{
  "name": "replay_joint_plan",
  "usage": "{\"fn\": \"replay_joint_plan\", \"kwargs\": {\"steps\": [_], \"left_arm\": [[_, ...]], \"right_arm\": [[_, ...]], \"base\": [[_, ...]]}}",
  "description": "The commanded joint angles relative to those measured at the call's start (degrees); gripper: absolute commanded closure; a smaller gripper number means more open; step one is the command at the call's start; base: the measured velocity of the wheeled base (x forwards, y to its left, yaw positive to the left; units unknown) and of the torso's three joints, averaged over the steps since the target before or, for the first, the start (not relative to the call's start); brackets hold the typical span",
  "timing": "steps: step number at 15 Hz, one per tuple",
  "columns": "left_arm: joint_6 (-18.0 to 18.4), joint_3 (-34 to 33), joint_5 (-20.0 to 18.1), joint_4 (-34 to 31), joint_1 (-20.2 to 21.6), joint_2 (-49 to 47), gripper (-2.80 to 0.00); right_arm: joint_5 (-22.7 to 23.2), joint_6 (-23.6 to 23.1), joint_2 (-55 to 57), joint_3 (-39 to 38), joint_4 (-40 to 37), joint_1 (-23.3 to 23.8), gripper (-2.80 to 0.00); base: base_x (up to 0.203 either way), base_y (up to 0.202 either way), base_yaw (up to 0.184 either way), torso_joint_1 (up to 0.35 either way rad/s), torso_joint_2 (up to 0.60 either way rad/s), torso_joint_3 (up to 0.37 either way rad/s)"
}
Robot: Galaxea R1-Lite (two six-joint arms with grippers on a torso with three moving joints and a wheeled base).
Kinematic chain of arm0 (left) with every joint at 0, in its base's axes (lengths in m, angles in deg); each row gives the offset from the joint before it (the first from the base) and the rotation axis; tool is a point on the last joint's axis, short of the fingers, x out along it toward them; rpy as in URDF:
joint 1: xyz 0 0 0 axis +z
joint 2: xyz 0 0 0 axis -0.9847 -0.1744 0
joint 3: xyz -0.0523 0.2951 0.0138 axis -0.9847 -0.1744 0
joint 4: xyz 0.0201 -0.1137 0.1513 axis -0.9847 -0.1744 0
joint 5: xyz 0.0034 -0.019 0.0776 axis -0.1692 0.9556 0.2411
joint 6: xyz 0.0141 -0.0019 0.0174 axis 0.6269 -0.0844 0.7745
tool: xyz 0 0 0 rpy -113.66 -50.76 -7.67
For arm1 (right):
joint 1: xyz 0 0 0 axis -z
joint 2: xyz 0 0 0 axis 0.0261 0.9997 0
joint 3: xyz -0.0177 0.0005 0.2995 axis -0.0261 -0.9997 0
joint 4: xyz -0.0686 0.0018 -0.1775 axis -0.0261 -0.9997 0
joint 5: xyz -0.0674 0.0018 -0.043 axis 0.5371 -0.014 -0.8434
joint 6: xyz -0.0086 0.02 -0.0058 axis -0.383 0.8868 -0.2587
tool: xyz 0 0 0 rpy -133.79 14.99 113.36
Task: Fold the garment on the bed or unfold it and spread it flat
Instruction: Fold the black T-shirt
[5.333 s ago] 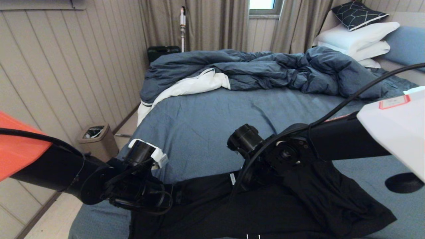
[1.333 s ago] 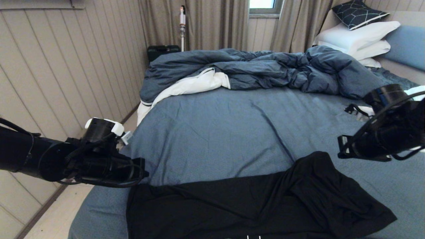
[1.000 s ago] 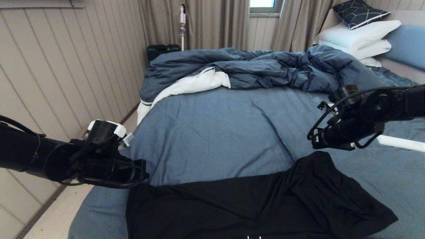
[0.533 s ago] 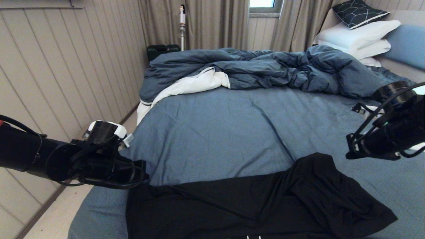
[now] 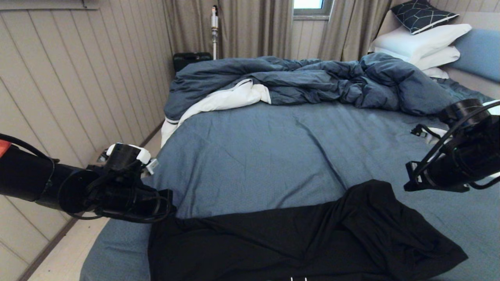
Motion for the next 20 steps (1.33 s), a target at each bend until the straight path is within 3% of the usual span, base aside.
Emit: {"fn": "replay_joint_plan", "kwargs": {"steps": [1, 5, 14, 15, 20], "left_arm": [[-0.1, 0.1, -0.1, 0.0, 0.0, -0.2, 0.00], [-0.1, 0.3, -0.1, 0.0, 0.0, -1.0, 0.00], [-0.1, 0.5, -0.1, 0.0, 0.0, -1.5, 0.00], [-0.1, 0.5, -0.1, 0.0, 0.0, -1.5, 0.00], [-0.2, 0.7, -0.1, -0.1, 0.0, -1.5, 0.00]], "right_arm": [[0.0, 0.0, 1.3, -0.2, 0.5, -1.2, 0.00], [0.1, 0.0, 3.2, 0.0, 4.9, -1.3, 0.00], [0.0, -0.3, -0.4, -1.8, 4.7, -2.2, 0.00], [0.1, -0.5, -1.6, -2.6, 4.8, -2.1, -2.80], [0.1, -0.9, -0.2, -2.7, 5.0, -2.3, -2.80]], "base": [[0.000, 0.000, 0.000, 0.000, 0.00, 0.000], [0.000, 0.000, 0.000, 0.000, 0.00, 0.000], [0.000, 0.000, 0.000, 0.000, 0.00, 0.000], [0.000, 0.000, 0.000, 0.000, 0.00, 0.000], [0.000, 0.000, 0.000, 0.000, 0.00, 0.000]]}}
